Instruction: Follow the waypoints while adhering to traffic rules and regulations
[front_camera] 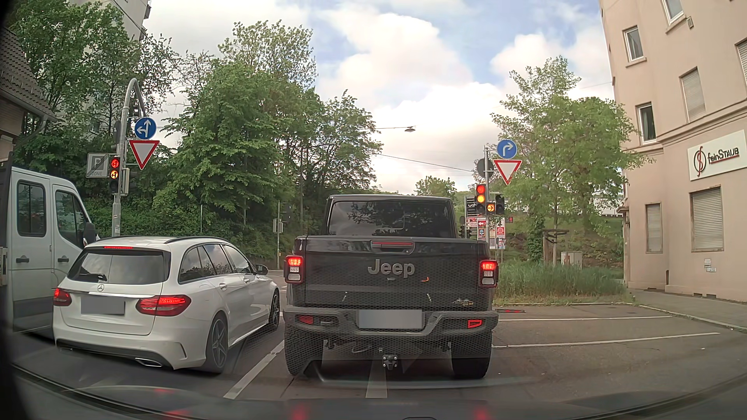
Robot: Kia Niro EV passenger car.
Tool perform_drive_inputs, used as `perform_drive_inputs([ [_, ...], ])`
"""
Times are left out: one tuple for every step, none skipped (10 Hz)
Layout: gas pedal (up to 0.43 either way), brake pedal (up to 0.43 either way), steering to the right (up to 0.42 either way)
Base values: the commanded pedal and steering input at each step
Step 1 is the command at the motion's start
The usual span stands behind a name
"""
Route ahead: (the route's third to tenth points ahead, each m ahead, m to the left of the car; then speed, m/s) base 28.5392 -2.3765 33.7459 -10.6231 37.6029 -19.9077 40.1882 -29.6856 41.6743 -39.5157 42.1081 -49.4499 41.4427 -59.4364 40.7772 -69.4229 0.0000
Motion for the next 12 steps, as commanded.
perform_drive_inputs([
  [0.000, 0.250, -0.016],
  [0.000, 0.250, -0.016],
  [0.000, 0.250, -0.016],
  [0.000, 0.250, -0.016],
  [0.000, 0.250, -0.016],
  [0.000, 0.250, -0.016],
  [0.000, 0.250, -0.016],
  [0.000, 0.250, -0.016],
  [0.000, 0.250, -0.016],
  [0.000, 0.250, -0.016],
  [0.000, 0.250, -0.016],
  [0.000, 0.250, -0.016],
])
